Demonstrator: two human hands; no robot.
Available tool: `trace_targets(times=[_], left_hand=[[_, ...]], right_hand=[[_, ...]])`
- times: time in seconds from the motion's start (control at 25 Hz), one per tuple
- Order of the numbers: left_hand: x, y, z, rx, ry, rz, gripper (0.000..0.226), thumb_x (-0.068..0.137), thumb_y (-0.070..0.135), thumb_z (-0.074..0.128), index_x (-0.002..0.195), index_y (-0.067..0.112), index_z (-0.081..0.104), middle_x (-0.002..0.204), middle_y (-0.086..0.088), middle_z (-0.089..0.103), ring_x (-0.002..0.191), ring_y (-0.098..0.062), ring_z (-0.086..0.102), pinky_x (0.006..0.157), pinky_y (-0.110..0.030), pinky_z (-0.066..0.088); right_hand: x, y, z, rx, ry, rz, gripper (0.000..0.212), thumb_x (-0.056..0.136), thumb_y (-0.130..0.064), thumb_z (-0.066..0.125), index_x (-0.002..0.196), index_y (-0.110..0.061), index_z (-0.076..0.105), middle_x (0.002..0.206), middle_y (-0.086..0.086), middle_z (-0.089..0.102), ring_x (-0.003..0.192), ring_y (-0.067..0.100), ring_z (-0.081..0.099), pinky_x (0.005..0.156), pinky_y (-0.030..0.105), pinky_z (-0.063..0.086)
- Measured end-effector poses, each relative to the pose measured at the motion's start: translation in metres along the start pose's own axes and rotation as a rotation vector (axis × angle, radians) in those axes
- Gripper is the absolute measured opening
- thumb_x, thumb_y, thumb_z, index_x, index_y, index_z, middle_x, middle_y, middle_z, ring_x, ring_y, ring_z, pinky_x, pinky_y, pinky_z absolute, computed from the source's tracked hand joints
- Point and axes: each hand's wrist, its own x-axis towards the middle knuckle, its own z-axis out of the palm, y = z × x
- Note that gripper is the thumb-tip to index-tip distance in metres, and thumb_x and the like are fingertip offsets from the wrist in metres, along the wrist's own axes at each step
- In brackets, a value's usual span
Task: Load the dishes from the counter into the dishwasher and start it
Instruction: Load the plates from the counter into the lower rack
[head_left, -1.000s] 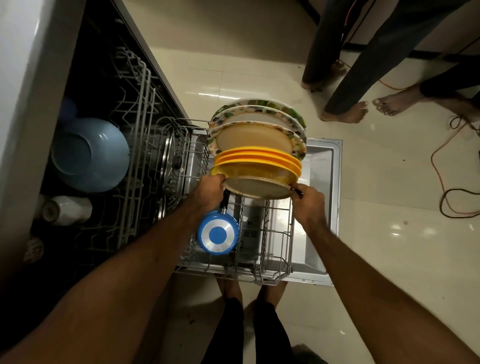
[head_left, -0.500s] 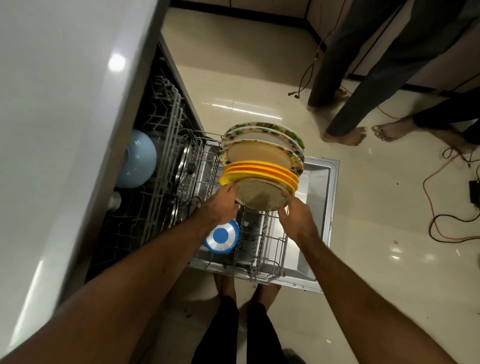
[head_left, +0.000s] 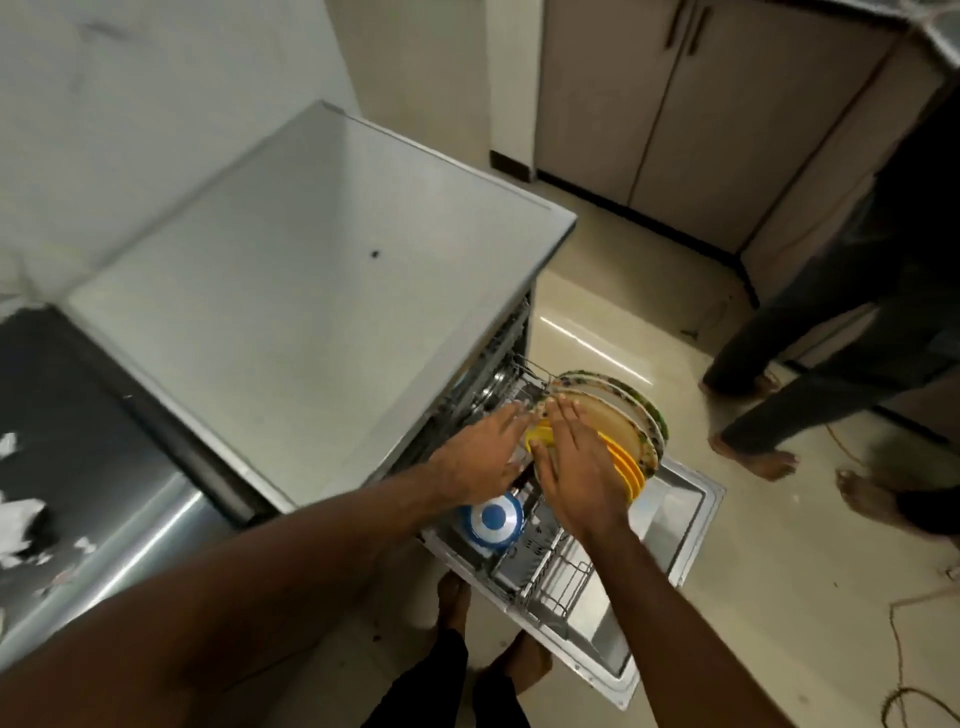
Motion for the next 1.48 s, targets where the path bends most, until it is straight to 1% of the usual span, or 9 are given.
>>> trace_targets(times=[0.12, 0.2, 0.32, 0.44, 0.6, 0.8, 0.96, 1.2, 1.48], left_hand=[[-0.042, -0.001, -0.041, 0.018, 0.106, 0.007, 0.075, 0.103, 0.031, 0.053, 0.164, 0.009, 0.014, 0.17, -0.011, 0.017, 0.156, -0.025, 0.018, 0.129, -0.042, 0.018], [-0.075, -0.009, -0.061, 0.027, 0.158, -0.048, 0.077, 0.101, 0.036, 0.054, 0.164, 0.012, 0.016, 0.169, -0.01, 0.02, 0.154, -0.025, 0.024, 0.127, -0.042, 0.024], [-0.127, -0.031, -0.079, 0.048, 0.228, -0.183, 0.071, 0.103, 0.034, 0.052, 0.163, 0.014, 0.02, 0.168, -0.011, 0.023, 0.152, -0.029, 0.029, 0.123, -0.045, 0.031], [-0.193, -0.053, -0.09, 0.071, 0.261, -0.359, 0.076, 0.104, 0.038, 0.053, 0.164, 0.015, 0.014, 0.172, -0.009, 0.01, 0.156, -0.028, 0.017, 0.126, -0.041, 0.022], [-0.294, -0.084, -0.089, 0.057, 0.327, -0.552, 0.081, 0.1, 0.042, 0.059, 0.164, 0.02, 0.014, 0.172, -0.005, 0.01, 0.156, -0.026, 0.02, 0.125, -0.041, 0.024], [-0.416, -0.105, -0.087, 0.045, 0.384, -0.699, 0.082, 0.098, 0.041, 0.064, 0.163, 0.018, 0.02, 0.171, -0.008, 0.015, 0.154, -0.028, 0.025, 0.122, -0.04, 0.027], [-0.513, -0.117, -0.075, -0.029, 0.429, -0.834, 0.083, 0.097, 0.043, 0.065, 0.163, 0.022, 0.019, 0.171, -0.004, 0.011, 0.153, -0.03, 0.026, 0.121, -0.047, 0.034], [-0.634, -0.135, -0.039, -0.15, 0.544, -1.009, 0.079, 0.099, 0.04, 0.062, 0.163, 0.022, 0.02, 0.171, -0.004, 0.012, 0.154, -0.028, 0.025, 0.122, -0.046, 0.032], [-0.708, -0.17, -0.025, -0.225, 0.59, -1.159, 0.08, 0.098, 0.041, 0.064, 0.162, 0.017, 0.022, 0.171, -0.008, 0.011, 0.155, -0.028, 0.022, 0.123, -0.045, 0.028]], right_hand=[[0.006, -0.056, -0.011, 0.0, -0.035, -0.164, 0.066, 0.11, -0.053, 0.026, 0.166, -0.022, 0.016, 0.173, -0.001, 0.014, 0.159, 0.013, 0.002, 0.13, 0.044, 0.019], [0.005, -0.091, -0.015, 0.023, -0.065, -0.239, 0.069, 0.108, -0.058, 0.021, 0.166, -0.022, 0.015, 0.174, -0.001, 0.014, 0.159, 0.013, 0.003, 0.13, 0.044, 0.019], [0.0, -0.138, -0.017, 0.045, -0.108, -0.358, 0.068, 0.11, -0.057, 0.027, 0.167, -0.022, 0.014, 0.174, 0.0, 0.015, 0.16, 0.018, 0.01, 0.13, 0.042, 0.017], [-0.009, -0.185, -0.006, 0.023, -0.157, -0.519, 0.065, 0.111, -0.054, 0.03, 0.167, -0.021, 0.019, 0.172, 0.002, 0.021, 0.159, 0.019, 0.018, 0.129, 0.039, 0.018], [-0.025, -0.25, 0.02, -0.024, -0.219, -0.691, 0.064, 0.109, -0.049, 0.032, 0.164, -0.017, 0.028, 0.168, 0.007, 0.032, 0.156, 0.022, 0.029, 0.125, 0.043, 0.029], [-0.064, -0.328, 0.049, -0.055, -0.244, -0.786, 0.063, 0.105, -0.032, 0.048, 0.163, -0.014, 0.029, 0.168, 0.007, 0.033, 0.154, 0.023, 0.031, 0.126, 0.038, 0.029], [-0.106, -0.394, 0.077, -0.063, -0.256, -0.86, 0.065, 0.102, -0.022, 0.057, 0.161, -0.01, 0.035, 0.165, 0.011, 0.037, 0.153, 0.024, 0.034, 0.125, 0.035, 0.027], [-0.175, -0.489, 0.127, -0.014, -0.348, -0.897, 0.065, 0.1, -0.025, 0.061, 0.159, -0.016, 0.037, 0.164, 0.006, 0.039, 0.152, 0.021, 0.035, 0.126, 0.037, 0.03], [-0.206, -0.587, 0.172, -0.067, -0.508, -1.004, 0.069, 0.102, -0.028, 0.061, 0.163, -0.021, 0.029, 0.168, 0.004, 0.031, 0.155, 0.021, 0.029, 0.127, 0.04, 0.027]])
